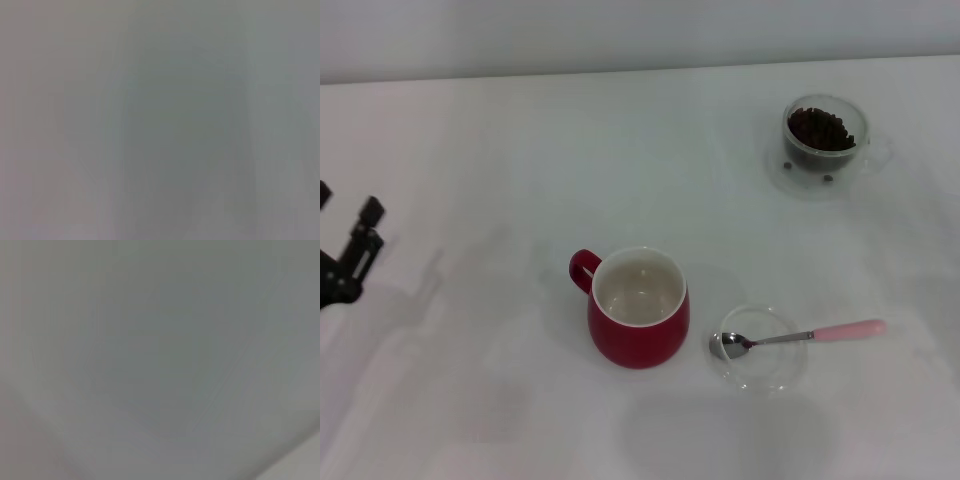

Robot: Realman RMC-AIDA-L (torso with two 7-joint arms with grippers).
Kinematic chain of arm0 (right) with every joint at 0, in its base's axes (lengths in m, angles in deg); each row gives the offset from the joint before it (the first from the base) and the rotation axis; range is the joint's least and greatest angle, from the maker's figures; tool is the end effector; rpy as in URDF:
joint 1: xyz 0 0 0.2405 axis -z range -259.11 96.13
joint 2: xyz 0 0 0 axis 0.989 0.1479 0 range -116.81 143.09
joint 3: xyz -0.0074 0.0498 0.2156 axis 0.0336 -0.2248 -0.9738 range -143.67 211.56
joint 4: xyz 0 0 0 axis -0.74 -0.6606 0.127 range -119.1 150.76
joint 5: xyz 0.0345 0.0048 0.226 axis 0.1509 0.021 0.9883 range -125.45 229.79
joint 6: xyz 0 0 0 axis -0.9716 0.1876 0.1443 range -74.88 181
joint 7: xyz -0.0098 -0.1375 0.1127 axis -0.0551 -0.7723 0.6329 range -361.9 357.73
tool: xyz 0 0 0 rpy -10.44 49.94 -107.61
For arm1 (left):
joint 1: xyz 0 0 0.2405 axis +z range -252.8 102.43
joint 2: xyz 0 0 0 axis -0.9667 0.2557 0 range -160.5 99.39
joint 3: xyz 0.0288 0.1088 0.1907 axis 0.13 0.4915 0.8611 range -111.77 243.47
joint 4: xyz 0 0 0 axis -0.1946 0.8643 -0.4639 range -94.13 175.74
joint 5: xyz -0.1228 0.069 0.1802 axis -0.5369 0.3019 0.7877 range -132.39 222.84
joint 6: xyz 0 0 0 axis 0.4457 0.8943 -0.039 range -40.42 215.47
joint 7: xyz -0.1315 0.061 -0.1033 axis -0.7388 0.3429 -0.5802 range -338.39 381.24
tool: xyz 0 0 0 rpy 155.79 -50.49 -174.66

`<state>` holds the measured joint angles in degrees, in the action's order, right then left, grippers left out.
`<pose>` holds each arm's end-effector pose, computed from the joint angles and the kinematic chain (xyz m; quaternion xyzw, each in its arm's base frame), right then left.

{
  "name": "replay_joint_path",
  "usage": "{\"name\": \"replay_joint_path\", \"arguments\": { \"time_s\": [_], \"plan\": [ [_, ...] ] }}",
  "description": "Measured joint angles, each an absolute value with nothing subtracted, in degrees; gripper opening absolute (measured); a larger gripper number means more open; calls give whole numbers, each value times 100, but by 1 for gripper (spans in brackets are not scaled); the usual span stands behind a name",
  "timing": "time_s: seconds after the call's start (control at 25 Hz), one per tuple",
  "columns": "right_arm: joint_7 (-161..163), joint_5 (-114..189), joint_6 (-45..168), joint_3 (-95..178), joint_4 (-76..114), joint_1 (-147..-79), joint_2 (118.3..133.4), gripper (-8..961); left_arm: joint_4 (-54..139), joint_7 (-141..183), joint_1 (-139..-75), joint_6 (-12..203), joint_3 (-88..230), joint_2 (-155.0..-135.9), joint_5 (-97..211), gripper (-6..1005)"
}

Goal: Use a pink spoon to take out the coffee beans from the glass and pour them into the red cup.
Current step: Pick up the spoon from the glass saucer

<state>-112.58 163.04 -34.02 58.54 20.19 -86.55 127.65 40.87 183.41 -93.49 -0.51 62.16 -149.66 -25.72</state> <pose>0.3968 0.2208 0.0567 -0.5401 0.4914 0.5046 0.4607 -0.3030 0.2808 -0.0224 -0.7736 -0.1602 -0.3589 0.4971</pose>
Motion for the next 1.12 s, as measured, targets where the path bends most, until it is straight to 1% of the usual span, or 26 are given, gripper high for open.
{"name": "replay_joint_path", "arguments": {
  "time_s": [0.28,0.76,1.12],
  "plan": [
    [-10633,16013,-3662,6005,1266,-8597,12775,869,4348,18341,-9391,-98,6225,-14956,-2696,577],
    [-11080,15995,-3739,6792,530,-8546,12793,863,4416,18332,-9360,-114,6269,-14956,-2672,578],
    [-11423,15793,-3718,6893,57,-8579,12808,850,4433,18332,-9317,-114,6278,-14956,-2666,574]
  ]
}}
